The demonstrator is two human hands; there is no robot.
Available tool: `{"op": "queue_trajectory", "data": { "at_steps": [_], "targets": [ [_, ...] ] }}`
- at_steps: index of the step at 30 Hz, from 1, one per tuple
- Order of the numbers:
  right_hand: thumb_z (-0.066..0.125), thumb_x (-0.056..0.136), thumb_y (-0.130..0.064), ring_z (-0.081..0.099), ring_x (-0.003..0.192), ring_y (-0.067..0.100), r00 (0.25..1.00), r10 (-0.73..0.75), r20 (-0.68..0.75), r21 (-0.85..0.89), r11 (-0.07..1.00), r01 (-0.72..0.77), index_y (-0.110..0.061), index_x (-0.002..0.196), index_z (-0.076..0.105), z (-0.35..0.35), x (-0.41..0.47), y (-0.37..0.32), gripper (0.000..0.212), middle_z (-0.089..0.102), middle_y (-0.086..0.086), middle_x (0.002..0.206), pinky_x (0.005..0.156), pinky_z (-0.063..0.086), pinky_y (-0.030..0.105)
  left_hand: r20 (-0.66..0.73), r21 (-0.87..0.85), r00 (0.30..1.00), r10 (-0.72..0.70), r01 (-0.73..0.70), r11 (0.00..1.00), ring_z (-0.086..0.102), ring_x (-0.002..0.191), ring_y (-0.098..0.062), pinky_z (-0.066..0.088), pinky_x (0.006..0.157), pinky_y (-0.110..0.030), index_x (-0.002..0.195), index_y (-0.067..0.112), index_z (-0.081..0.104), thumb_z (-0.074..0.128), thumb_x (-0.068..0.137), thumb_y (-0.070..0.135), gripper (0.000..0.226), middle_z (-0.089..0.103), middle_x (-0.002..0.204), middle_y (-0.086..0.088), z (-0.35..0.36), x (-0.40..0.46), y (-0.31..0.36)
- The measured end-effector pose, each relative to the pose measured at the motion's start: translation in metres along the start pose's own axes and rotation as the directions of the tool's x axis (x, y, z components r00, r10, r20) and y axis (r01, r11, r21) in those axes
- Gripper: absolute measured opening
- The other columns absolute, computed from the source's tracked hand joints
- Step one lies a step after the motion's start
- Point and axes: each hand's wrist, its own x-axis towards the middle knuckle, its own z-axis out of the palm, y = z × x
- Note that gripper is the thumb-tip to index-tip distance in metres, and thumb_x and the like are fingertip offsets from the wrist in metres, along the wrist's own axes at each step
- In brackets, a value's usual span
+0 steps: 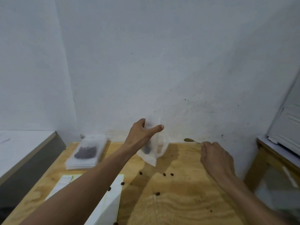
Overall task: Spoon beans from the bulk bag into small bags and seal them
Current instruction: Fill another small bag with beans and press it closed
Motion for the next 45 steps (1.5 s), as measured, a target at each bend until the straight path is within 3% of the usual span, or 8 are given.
{"op": "queue_trajectory", "data": {
  "at_steps": [18, 21, 23, 27, 29, 33, 36, 45],
  "targets": [
    [0.037, 0.102, -0.047, 0.062, 0.101, 0.016, 0.984, -0.043, 0.171, -0.218, 0.973, 0.08, -0.026, 0.134, 0.061, 0.038, -0.064, -0.016, 0.045, 0.062, 0.0, 0.112, 0.061, 0.04, 0.028, 0.009, -0.016, 1.0, -0.002, 0.002, 1.0, 0.062, 0.073, -0.01, 0.042, 0.064, -0.024, 0.089, 0.018, 0.061, 0.081, 0.079, 0.049, 0.038, 0.065, 0.08, 0.01, 0.0, -0.007, 0.008],
    [0.041, 0.1, -0.05, 0.062, 0.101, 0.016, 0.993, -0.051, 0.109, -0.118, 0.991, 0.064, -0.026, 0.135, 0.06, 0.027, -0.06, -0.023, 0.047, 0.061, -0.001, 0.112, 0.065, 0.043, 0.028, -0.003, -0.025, 1.0, -0.016, 0.015, 1.0, 0.057, 0.07, -0.013, 0.041, 0.065, -0.026, 0.087, 0.013, 0.06, 0.082, 0.078, 0.05, 0.044, 0.059, 0.077, 0.007, -0.004, -0.008, 0.009],
    [0.046, 0.098, -0.054, 0.062, 0.102, 0.012, 0.993, -0.079, 0.088, 0.151, 0.986, 0.065, -0.029, 0.135, 0.059, 0.012, -0.052, -0.035, 0.046, 0.061, -0.006, 0.117, 0.072, 0.047, 0.026, -0.002, -0.04, 1.0, -0.015, 0.015, 0.999, 0.061, 0.075, -0.016, 0.044, 0.068, -0.028, 0.094, 0.01, 0.062, 0.082, 0.075, 0.054, 0.052, 0.062, 0.082, 0.002, -0.005, -0.007, 0.009],
    [0.069, 0.082, -0.062, 0.061, 0.106, -0.004, 0.924, -0.185, 0.335, 0.786, 0.596, -0.166, -0.037, 0.134, 0.058, -0.026, -0.032, -0.073, 0.059, 0.063, -0.016, 0.124, 0.082, 0.049, 0.02, -0.02, -0.057, 0.999, -0.024, 0.023, 0.998, 0.063, 0.081, -0.017, 0.046, 0.068, -0.028, 0.098, 0.012, 0.061, 0.082, 0.072, 0.061, 0.06, 0.064, 0.086, 0.001, -0.005, -0.008, 0.018],
    [0.075, 0.08, -0.057, 0.066, 0.103, -0.003, 0.892, -0.271, 0.363, 0.815, 0.555, -0.163, -0.038, 0.126, 0.061, -0.031, -0.026, -0.09, 0.051, 0.068, -0.019, 0.117, 0.083, 0.055, 0.025, -0.029, -0.066, 0.999, -0.046, 0.044, 0.997, 0.056, 0.079, -0.013, 0.045, 0.069, -0.028, 0.098, 0.012, 0.057, 0.081, 0.069, 0.066, 0.066, 0.055, 0.083, 0.005, -0.007, -0.008, 0.023],
    [0.073, 0.089, -0.02, 0.072, 0.095, 0.009, 0.917, -0.208, 0.342, 0.847, 0.491, -0.204, -0.022, 0.12, 0.067, -0.025, -0.013, -0.106, 0.032, 0.074, -0.006, 0.106, 0.082, 0.06, 0.031, -0.005, -0.194, 0.997, -0.071, 0.069, 0.979, 0.067, 0.095, -0.014, 0.055, 0.088, -0.035, 0.116, 0.013, 0.069, 0.079, 0.075, 0.064, 0.066, 0.072, 0.106, 0.002, -0.025, -0.008, 0.027],
    [0.075, 0.088, -0.007, 0.075, 0.095, 0.021, 0.863, -0.244, 0.441, 0.877, 0.32, -0.358, -0.015, 0.127, 0.065, -0.024, -0.006, -0.111, 0.041, 0.073, 0.009, 0.11, 0.073, 0.06, 0.023, -0.037, -0.263, 0.998, -0.043, 0.032, 0.964, 0.067, 0.079, -0.01, 0.051, 0.069, -0.021, 0.103, 0.012, 0.077, 0.074, 0.09, 0.041, 0.032, 0.077, 0.096, 0.001, -0.046, -0.006, 0.026],
    [0.083, 0.079, -0.021, 0.074, 0.095, 0.018, 0.913, -0.216, 0.345, 0.924, 0.248, -0.29, -0.022, 0.119, 0.068, -0.057, 0.026, -0.136, 0.042, 0.075, 0.0, 0.106, 0.091, 0.06, 0.041, -0.066, -0.196, 0.998, 0.006, -0.019, 0.98, 0.066, 0.069, -0.012, 0.054, 0.064, -0.022, 0.086, 0.01, 0.082, 0.076, 0.089, 0.022, 0.013, 0.079, 0.084, -0.004, -0.082, -0.012, 0.033]
  ]
}}
